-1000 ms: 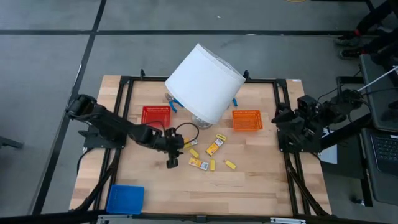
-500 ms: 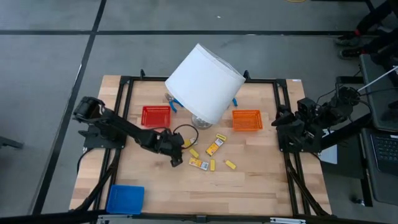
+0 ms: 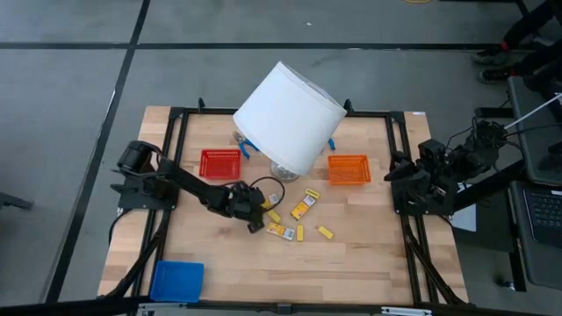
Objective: Pick & Place School Supplies
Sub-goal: Put the yellow crayon box into the red bin
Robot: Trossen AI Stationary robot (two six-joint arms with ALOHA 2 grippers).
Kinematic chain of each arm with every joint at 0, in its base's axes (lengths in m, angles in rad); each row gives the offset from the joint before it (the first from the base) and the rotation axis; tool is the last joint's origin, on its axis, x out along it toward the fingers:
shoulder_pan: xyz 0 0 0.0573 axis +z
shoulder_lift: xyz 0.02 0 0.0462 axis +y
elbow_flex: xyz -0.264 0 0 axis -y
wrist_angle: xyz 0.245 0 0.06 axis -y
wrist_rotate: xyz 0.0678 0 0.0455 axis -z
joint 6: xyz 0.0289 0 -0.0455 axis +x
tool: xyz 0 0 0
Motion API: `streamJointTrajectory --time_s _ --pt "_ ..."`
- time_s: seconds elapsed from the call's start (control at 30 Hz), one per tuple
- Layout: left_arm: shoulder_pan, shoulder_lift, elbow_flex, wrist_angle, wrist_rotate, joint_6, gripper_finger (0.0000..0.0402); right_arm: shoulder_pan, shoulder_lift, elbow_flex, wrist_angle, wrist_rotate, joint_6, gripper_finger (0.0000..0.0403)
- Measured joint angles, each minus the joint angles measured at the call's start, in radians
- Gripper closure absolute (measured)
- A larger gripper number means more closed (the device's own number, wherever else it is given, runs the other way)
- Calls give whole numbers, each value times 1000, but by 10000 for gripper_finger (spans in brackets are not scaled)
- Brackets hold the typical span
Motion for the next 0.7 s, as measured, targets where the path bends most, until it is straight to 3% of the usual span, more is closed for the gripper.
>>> streamJointTrajectory --time_s 0.23,0.7 --pt "3 12 1 -16 3 -54 130 4 0 0 1 7 0 282" --pt "27 -13 -2 -59 27 -164 243 4 9 0 3 18 17 282"
